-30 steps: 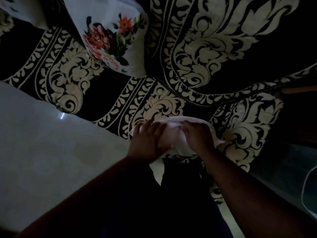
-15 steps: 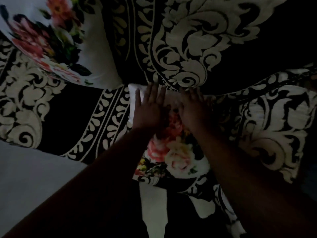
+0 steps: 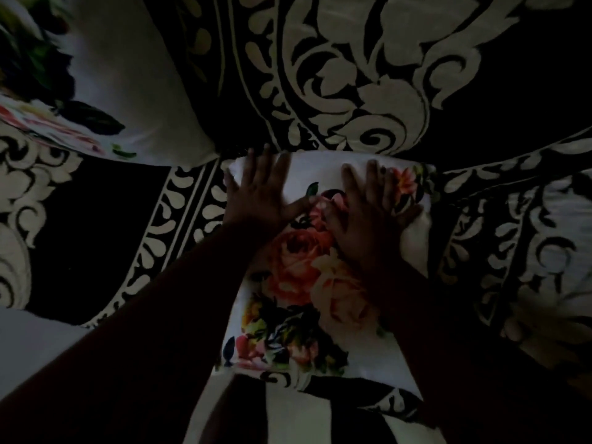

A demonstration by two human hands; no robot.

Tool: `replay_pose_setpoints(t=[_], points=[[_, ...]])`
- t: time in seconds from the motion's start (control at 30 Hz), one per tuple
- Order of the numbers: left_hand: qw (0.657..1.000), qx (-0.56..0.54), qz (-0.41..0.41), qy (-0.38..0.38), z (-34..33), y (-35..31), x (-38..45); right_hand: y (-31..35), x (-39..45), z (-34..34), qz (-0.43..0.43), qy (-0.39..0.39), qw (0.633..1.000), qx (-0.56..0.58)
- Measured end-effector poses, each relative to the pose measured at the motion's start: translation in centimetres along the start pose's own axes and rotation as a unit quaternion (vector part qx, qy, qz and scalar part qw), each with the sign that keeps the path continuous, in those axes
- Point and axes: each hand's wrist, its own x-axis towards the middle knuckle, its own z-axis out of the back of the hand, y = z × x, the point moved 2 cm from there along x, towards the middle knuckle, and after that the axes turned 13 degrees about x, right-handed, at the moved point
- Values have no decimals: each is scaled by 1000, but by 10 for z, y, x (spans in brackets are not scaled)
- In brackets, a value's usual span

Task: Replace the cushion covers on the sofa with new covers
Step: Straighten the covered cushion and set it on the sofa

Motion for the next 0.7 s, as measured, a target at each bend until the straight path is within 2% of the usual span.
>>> replay_pose_setpoints(t=[0.13, 0.23, 0.33, 0.4, 0.43, 0.5, 0.57, 0.7], points=[[1000, -15, 21, 9, 6, 0, 23, 4, 31, 8, -26, 53, 998, 23], [999, 10, 17, -28, 22, 1, 6, 11, 13, 26, -16, 67, 997, 16], [990, 45, 19, -134, 55, -5, -33, 15, -33, 54, 30, 17, 999, -35], [980, 15, 7, -196, 72, -27, -76, 14, -67, 74, 71, -45, 994, -72], [979, -7, -11, -203, 74, -44, -103, 12, -84, 79, 85, -65, 991, -79], [985, -26, -40, -168, 59, -75, -154, 5, -114, 79, 101, -70, 990, -71], [991, -23, -28, -128, 32, -85, -180, -4, -131, 63, 90, -39, 994, -42], [995, -20, -15, -100, -1, -67, -150, -4, -107, 26, 31, 3, 999, -7]])
